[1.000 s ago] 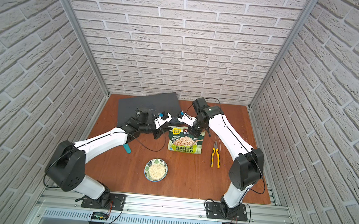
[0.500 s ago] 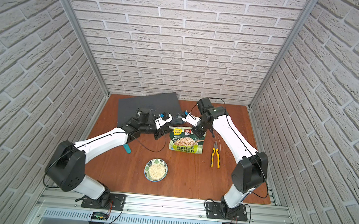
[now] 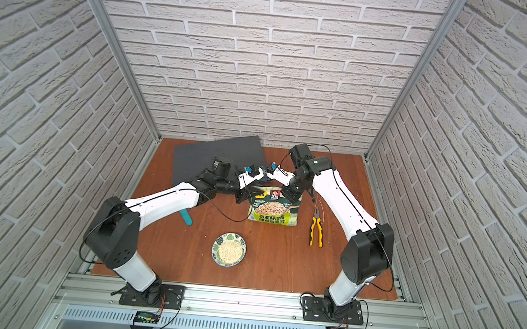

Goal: Pour the oats into the breakfast bowl
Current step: Close the oats bag at the center of the board.

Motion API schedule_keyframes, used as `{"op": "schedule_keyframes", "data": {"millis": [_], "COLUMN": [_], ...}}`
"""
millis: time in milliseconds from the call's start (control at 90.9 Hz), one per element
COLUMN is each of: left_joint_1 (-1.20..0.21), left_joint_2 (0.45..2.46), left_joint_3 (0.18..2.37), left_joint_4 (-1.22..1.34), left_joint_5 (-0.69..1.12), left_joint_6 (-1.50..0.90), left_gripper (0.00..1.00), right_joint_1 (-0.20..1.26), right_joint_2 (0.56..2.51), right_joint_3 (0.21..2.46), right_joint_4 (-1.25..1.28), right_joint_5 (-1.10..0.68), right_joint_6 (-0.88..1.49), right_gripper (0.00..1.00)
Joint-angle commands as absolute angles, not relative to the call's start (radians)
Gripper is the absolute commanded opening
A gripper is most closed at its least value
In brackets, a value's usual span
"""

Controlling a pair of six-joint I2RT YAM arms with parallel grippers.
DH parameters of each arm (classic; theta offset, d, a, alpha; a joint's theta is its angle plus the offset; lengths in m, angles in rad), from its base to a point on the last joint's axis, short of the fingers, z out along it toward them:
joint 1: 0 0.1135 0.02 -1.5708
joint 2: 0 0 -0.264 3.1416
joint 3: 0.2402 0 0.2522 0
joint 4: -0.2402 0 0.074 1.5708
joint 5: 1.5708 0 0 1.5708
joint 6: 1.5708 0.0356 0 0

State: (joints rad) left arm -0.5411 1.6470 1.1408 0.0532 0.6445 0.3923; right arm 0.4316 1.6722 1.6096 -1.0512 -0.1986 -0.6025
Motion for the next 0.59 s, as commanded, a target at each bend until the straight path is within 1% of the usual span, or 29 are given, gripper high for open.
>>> {"op": "schedule_keyframes", "data": {"millis": [0, 66, 209, 352, 429, 473, 528, 583], "left_joint_1": [-0.548, -0.548, -0.547, -0.552, -0.560, -0.567, -0.572, -0.578], "left_joint_2": [1.658, 1.658, 1.655, 1.668, 1.679, 1.688, 1.701, 1.713], "left_joint_3": [1.170, 1.168, 1.153, 1.158, 1.169, 1.177, 1.189, 1.200], "left_joint_4": [0.077, 0.087, 0.097, 0.118, 0.125, 0.124, 0.122, 0.123], "left_joint_5": [0.678, 0.675, 0.648, 0.663, 0.668, 0.671, 0.676, 0.677], "left_joint_6": [0.398, 0.393, 0.389, 0.366, 0.364, 0.365, 0.365, 0.363], "left_gripper": [0.10, 0.00, 0.00, 0.00, 0.12, 0.16, 0.21, 0.24], "right_joint_1": [0.428, 0.425, 0.419, 0.419, 0.419, 0.419, 0.419, 0.419], "right_joint_2": [1.631, 1.631, 1.628, 1.631, 1.632, 1.632, 1.633, 1.633], "right_joint_3": [1.597, 1.591, 1.586, 1.587, 1.586, 1.585, 1.586, 1.587], "right_joint_4": [-1.030, -1.025, -1.021, -1.019, -1.015, -1.015, -1.015, -1.018], "right_joint_5": [-0.224, -0.219, -0.226, -0.246, -0.246, -0.246, -0.245, -0.244], "right_joint_6": [-0.595, -0.593, -0.585, -0.577, -0.574, -0.575, -0.575, -0.577], "right_gripper": [0.03, 0.03, 0.03, 0.03, 0.03, 0.03, 0.03, 0.04]}}
